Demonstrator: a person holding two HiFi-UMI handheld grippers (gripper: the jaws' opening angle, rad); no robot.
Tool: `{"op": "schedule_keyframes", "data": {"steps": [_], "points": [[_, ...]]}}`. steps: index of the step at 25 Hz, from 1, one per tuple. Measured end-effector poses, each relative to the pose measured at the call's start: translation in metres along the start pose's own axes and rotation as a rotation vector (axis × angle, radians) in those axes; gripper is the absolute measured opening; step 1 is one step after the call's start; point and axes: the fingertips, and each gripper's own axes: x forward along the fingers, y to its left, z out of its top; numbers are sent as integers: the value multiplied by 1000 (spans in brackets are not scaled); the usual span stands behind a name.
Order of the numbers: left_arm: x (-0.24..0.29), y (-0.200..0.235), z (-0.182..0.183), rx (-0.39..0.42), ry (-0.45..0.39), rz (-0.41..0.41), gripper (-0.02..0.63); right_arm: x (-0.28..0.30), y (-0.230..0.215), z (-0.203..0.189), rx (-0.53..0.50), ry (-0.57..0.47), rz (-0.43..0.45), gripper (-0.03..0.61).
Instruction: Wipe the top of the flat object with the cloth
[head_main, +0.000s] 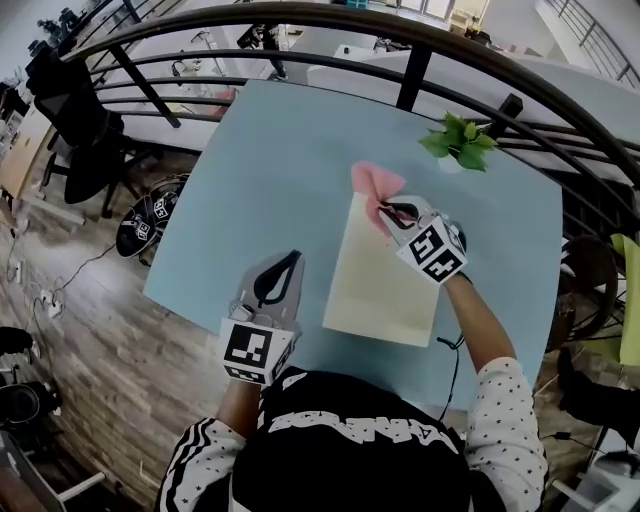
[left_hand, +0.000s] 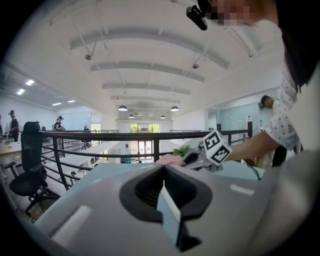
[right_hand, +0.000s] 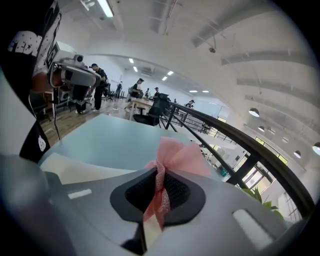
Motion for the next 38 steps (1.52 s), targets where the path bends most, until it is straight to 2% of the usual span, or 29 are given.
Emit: {"op": "schedule_keyframes", "data": {"steps": [5,14,22,38], "points": [[11,15,-13,-13,30,10,0,41,-2,-25,-117,124,42,27],[14,36,-28,-43,70,30,0,77,1,-46,-214,239,46,26],[18,39,-29,-38,70,21,0,77,12,-45,-229,234,32,23],[4,14,-22,-32,57,26,0,48,72,-38,-234,180,97,17]]}}
